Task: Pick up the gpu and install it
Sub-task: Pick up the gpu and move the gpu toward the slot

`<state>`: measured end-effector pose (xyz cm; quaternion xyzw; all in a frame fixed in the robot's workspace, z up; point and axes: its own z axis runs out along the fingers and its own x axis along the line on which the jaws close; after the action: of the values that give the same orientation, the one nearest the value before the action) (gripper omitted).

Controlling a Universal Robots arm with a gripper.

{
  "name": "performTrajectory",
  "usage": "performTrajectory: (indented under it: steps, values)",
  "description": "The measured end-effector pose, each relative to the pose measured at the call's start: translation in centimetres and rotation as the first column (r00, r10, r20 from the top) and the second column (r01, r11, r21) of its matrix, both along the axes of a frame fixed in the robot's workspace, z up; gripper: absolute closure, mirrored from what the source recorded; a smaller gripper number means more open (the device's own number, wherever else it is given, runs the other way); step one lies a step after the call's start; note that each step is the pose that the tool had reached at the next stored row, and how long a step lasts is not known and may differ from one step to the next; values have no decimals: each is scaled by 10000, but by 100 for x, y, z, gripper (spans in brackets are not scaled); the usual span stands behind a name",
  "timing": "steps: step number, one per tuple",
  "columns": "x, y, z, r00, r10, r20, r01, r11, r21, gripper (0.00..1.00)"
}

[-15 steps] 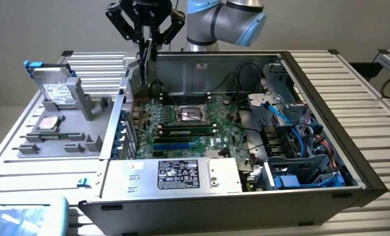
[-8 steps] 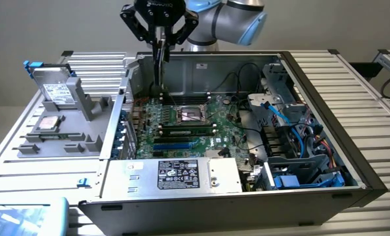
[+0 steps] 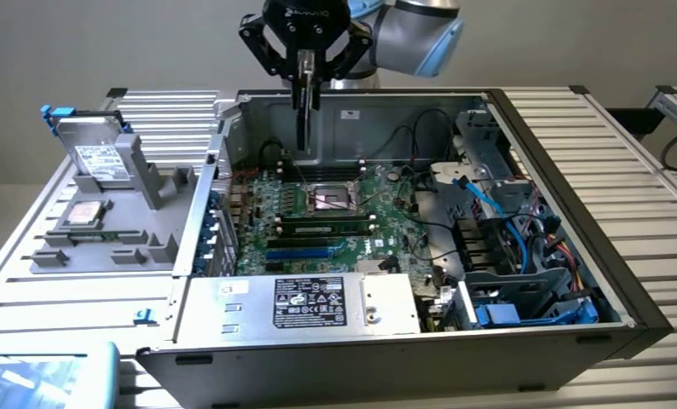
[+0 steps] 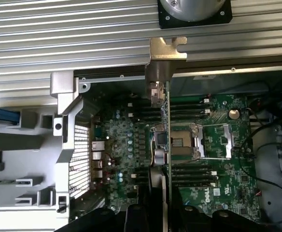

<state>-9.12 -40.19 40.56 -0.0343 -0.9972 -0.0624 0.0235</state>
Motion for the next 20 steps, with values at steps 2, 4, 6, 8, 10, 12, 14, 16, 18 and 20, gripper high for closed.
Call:
performTrajectory:
  steps: [2,4,6,8,10,12,14,16,18,20]
  values:
    - [74,0,-5,10000,0,6,0,10000,-3,72]
    - [153,0,-10,10000,1,7,-1,10000,-4,72]
    - [207,0,-16,10000,1,7,-1,10000,-4,72]
    - [240,0,-20,10000,1,8,-1,10000,-4,72]
    - [281,0,-25,10000,0,8,0,10000,-5,72]
    - [342,0,-32,10000,0,8,0,10000,-3,72]
    - [412,0,-38,10000,0,6,0,10000,-5,72]
    - [471,0,-44,10000,1,7,-1,10000,-4,72]
    - [526,0,-50,10000,0,4,0,10000,-3,72]
    - [575,0,-57,10000,2,-6,-2,10000,-3,72]
